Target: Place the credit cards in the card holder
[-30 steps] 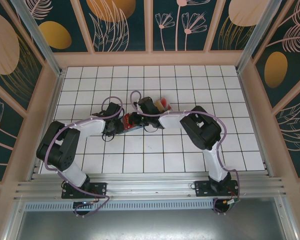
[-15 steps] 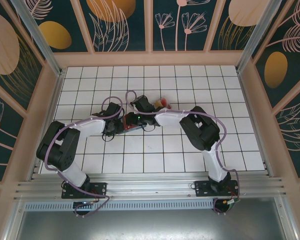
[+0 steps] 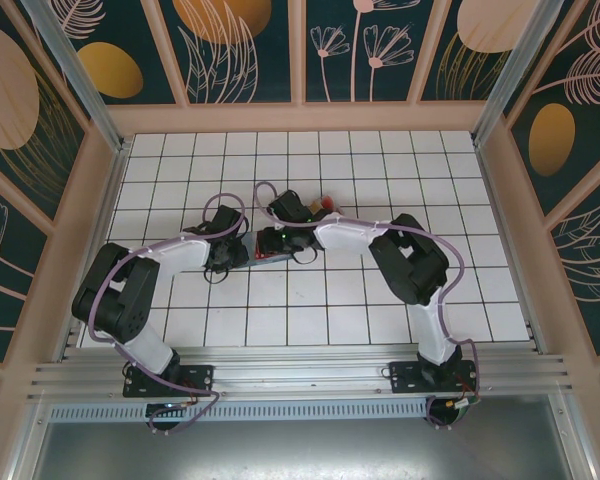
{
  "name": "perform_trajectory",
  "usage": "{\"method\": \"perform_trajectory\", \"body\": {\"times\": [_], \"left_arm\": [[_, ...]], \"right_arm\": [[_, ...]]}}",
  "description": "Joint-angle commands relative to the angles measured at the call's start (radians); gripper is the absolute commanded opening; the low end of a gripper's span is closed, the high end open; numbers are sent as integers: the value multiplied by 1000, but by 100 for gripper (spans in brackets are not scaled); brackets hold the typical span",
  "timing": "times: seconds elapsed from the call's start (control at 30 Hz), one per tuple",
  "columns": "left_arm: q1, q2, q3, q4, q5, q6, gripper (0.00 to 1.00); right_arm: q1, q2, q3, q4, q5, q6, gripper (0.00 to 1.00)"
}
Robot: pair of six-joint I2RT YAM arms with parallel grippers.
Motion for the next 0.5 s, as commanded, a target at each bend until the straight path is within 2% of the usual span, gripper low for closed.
{"method": "perform_trajectory", "body": {"times": [0.0,0.17,0.47], "left_arm": [[11,25,-54,57,33,22,28],[11,-62,-19,33,32,32,30],[11,-19,-22,29,8,27,30]], "right_arm": [[-17,-55,-18,-35,12,-3,33],[-24,-13,8,-34,-21,-3,32],[-5,51,82,-81,-13,-20,19]]}}
